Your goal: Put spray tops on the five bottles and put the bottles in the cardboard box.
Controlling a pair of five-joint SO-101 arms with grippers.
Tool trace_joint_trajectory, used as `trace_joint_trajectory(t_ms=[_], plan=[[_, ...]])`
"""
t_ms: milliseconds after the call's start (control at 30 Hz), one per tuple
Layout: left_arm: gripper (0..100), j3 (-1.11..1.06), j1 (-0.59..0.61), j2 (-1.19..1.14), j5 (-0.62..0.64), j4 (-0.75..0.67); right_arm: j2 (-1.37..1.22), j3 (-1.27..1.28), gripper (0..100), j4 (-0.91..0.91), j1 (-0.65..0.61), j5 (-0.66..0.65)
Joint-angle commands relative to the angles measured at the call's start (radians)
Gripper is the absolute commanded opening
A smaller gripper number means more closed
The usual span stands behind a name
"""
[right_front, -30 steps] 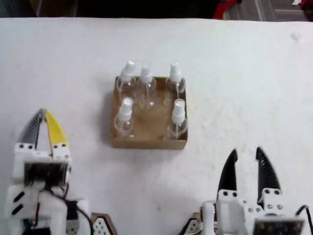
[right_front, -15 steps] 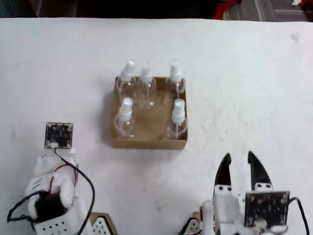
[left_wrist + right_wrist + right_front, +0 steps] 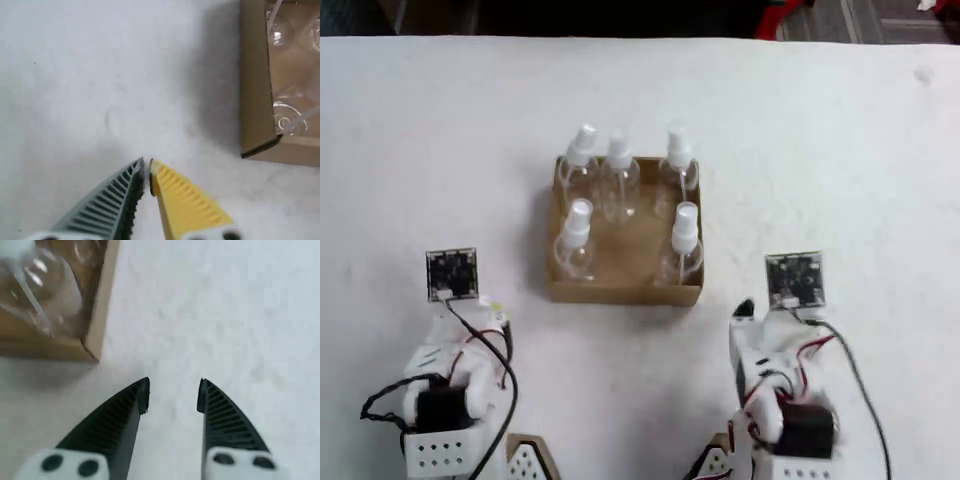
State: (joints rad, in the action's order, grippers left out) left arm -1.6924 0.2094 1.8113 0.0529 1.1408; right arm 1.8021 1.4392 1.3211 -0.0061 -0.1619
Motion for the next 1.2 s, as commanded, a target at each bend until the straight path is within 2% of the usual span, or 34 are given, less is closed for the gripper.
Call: trace_joint_trajectory(t_ms=[0,267,1167], plan=[[2,0.002,-0.016,0.010,0.009,0.066,0.002,0.262,13.1,-0.056,0.012,0.008],[2,0.000,-0.012,0.010,0.008,0.147,-0.001,0.252,13.1,-0.053,0.157,0.008],[2,0.000,-0.008,0.010,0.008,0.147,-0.001,0.252,13.1,-0.053,0.157,0.008]])
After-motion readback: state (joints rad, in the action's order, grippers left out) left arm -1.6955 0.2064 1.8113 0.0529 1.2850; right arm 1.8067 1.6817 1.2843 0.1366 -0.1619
